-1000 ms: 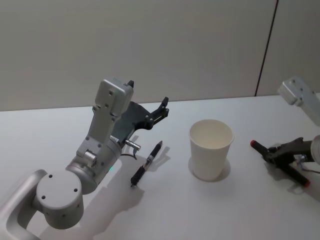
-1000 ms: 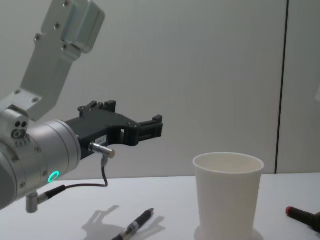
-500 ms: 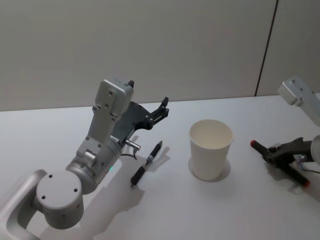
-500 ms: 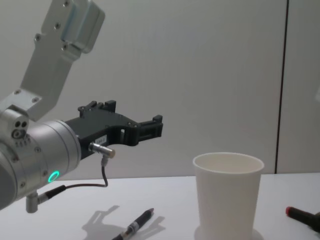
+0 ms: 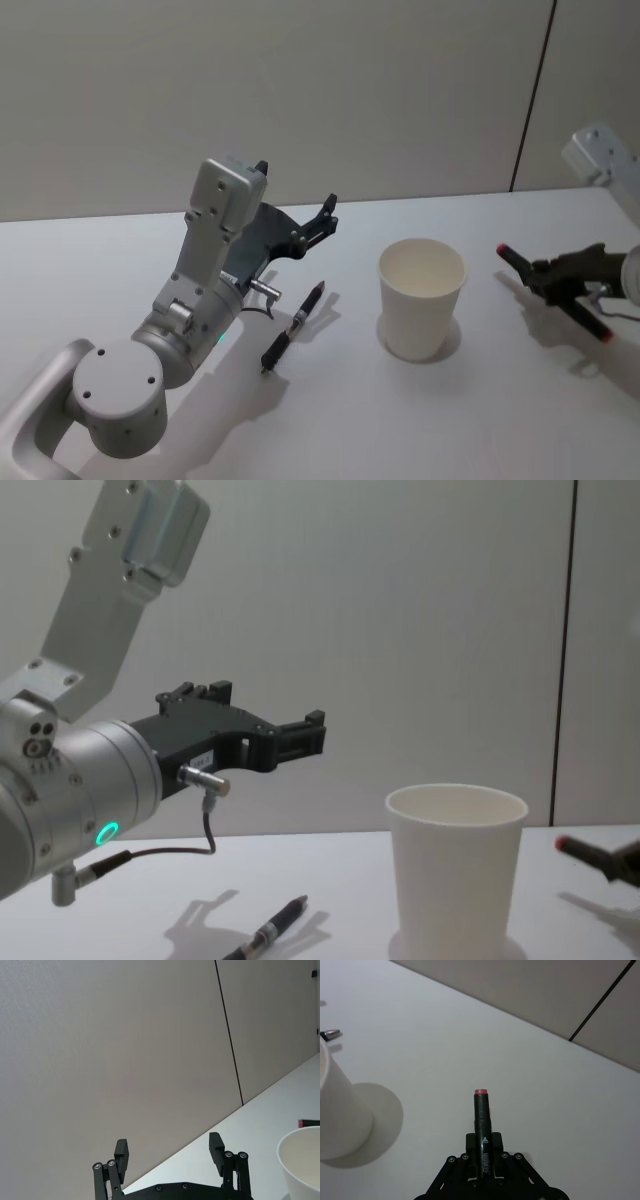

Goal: Place the pen into the pen holder.

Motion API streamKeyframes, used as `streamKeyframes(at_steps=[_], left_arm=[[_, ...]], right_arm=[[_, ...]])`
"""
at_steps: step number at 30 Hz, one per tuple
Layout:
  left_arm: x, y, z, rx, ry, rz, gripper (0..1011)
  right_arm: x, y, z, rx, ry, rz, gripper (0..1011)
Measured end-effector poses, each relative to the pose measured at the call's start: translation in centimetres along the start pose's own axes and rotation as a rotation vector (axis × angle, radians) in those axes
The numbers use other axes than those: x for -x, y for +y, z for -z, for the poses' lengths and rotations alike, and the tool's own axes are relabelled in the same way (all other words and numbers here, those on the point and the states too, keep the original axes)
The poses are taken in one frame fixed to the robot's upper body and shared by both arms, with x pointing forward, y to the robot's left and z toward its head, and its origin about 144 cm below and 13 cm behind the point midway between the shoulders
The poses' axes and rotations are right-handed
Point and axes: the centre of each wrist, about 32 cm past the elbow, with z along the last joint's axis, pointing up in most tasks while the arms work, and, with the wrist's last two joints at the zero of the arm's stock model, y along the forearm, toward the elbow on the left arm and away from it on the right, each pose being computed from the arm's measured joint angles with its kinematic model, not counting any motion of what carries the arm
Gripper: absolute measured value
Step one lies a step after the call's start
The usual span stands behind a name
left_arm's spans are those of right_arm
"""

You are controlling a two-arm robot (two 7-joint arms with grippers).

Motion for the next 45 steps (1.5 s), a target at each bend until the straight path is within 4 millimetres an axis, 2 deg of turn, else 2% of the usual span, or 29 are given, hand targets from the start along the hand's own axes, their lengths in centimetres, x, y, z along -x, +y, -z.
streamKeyframes(at_steps=[23, 36, 45], left_arm=[[0.0, 0.0, 0.0, 0.000, 0.000, 0.000, 1001], [0.0, 0.0, 0.0, 0.000, 0.000, 0.000, 1001], [0.0, 0.0, 0.0, 0.000, 0.000, 0.000, 1001]], right_arm=[[1.1, -2.3, -2.1, -0.291, -0.085, 0.092, 167], [1.8, -1.2, -1.7, -0.325, -0.125, 0.066, 167], [2.8, -0.1, -1.1, -0.410, -0.162, 0.018, 167]])
